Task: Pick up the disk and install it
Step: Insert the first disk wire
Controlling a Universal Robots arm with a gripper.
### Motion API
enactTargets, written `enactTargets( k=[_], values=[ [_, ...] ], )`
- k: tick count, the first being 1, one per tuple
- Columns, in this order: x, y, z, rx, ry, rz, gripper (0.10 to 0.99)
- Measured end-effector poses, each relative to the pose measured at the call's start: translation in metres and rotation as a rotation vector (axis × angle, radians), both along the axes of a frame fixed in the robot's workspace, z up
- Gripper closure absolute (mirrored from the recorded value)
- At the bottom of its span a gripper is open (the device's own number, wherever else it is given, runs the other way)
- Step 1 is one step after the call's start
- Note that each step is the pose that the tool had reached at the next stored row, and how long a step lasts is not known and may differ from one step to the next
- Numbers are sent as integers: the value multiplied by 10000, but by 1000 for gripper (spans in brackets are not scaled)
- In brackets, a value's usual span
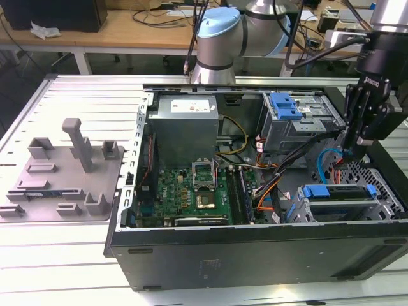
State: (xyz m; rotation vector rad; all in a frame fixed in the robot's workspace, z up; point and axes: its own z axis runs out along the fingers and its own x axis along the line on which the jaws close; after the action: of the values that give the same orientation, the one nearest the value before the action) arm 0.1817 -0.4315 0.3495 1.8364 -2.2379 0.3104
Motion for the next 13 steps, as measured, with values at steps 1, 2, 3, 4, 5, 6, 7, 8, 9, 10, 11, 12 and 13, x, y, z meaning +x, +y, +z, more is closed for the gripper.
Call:
enactTargets(
  k=[1,2,3,4,5,6,7,8,9,10,11,12,13],
  values=[
    [0,1,-4,-18,0,0,733],
    [0,2,-7,-33,0,0,733],
    [0,3,-10,-47,0,0,733],
    [1,4,-15,-63,0,0,749],
    [1,4,-17,-72,0,0,749],
    [1,4,-19,-80,0,0,816],
    [2,4,-22,-89,0,1,878],
    [2,4,-24,-95,0,0,878],
    [2,5,-26,-109,0,0,918],
    [2,4,-26,-114,0,0,918],
    [2,4,-27,-112,0,0,918],
    [2,5,-27,-112,0,0,918],
    [2,5,-28,-112,0,0,918]
  ],
)
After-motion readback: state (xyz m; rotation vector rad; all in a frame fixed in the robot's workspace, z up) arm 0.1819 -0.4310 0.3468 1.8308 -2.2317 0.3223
